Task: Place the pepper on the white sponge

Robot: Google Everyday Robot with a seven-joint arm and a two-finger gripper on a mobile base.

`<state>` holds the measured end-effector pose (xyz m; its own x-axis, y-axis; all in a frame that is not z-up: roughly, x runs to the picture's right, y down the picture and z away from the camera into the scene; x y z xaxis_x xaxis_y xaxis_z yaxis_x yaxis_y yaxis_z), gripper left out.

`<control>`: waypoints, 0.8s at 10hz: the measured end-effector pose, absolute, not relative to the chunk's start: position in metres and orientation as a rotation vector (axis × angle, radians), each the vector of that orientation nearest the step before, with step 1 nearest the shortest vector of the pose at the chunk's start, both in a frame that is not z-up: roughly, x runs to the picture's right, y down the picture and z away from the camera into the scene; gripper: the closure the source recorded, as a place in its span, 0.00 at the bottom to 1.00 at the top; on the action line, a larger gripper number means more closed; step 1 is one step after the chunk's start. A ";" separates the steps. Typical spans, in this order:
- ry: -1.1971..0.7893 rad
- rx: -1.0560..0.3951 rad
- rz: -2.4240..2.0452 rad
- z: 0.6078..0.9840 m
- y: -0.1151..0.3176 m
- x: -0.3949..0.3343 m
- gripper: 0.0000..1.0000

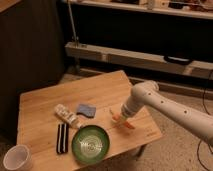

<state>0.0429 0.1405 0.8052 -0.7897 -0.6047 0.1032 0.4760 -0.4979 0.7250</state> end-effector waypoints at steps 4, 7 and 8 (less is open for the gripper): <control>-1.140 0.359 -2.332 0.806 0.124 -0.039 1.00; -1.161 0.418 -2.461 0.801 0.128 -0.100 1.00; -1.158 0.408 -2.500 0.806 0.128 -0.119 1.00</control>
